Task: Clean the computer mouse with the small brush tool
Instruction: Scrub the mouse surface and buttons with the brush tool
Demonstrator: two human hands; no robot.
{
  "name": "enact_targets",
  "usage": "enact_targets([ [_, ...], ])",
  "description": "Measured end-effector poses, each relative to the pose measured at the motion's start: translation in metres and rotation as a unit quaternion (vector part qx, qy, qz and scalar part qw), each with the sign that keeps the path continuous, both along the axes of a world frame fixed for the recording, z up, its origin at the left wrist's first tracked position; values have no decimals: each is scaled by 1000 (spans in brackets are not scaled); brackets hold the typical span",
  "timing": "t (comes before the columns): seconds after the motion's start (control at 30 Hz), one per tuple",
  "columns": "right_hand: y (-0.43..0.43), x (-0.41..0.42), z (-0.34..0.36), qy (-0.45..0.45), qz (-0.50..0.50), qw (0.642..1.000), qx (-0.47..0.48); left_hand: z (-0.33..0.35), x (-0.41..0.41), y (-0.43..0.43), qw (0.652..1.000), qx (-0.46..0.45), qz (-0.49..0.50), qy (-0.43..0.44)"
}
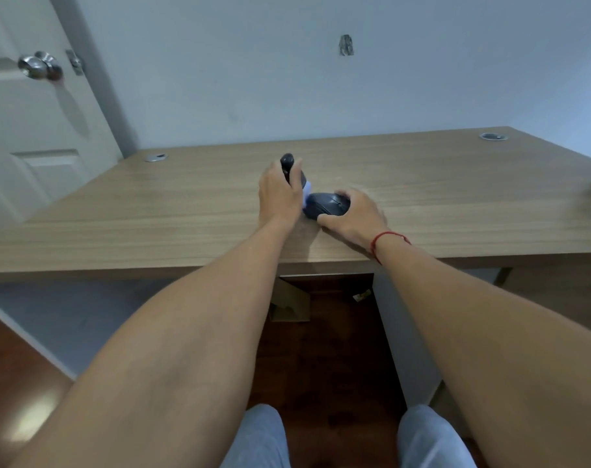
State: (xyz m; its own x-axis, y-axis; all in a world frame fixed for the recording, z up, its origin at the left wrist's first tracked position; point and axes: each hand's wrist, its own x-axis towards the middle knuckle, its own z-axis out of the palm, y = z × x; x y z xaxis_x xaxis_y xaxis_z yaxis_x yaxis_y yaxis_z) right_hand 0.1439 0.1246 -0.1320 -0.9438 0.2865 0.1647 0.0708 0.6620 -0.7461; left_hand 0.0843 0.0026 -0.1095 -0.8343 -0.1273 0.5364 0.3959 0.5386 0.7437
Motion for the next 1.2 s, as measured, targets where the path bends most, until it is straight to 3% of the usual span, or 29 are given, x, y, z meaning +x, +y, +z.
enact_targets([
  [0.07, 2, 1, 1, -4, 14, 999, -32, 7, 5, 7, 999, 30, -18, 17],
  [0.27, 10, 0, 7, -18, 25, 996, -82, -1, -4, -10, 990, -123, 15, -70],
  [0.47, 10, -2, 4, -15, 34, 994, -107, 19, 9, 5, 998, -3, -57, -2],
  [0.57, 11, -5, 2, -13, 40, 993, -107, 18, 6, 11, 993, -83, -75, -39],
  [0.7, 16, -7, 4, -30, 36, 993, -111, 7, -6, -5, 981, -176, -3, -82],
  [0.9, 13, -9, 5, -20, 49, 992, -116, 27, 13, 15, 996, -13, -81, -26],
  [1.03, 14, -7, 3, -13, 9, 993, -113, 14, 6, 13, 995, -74, -57, -42],
  [1.2, 10, 4, 10, -72, -1, 993, -96, 20, -1, 3, 998, -45, -28, -16],
])
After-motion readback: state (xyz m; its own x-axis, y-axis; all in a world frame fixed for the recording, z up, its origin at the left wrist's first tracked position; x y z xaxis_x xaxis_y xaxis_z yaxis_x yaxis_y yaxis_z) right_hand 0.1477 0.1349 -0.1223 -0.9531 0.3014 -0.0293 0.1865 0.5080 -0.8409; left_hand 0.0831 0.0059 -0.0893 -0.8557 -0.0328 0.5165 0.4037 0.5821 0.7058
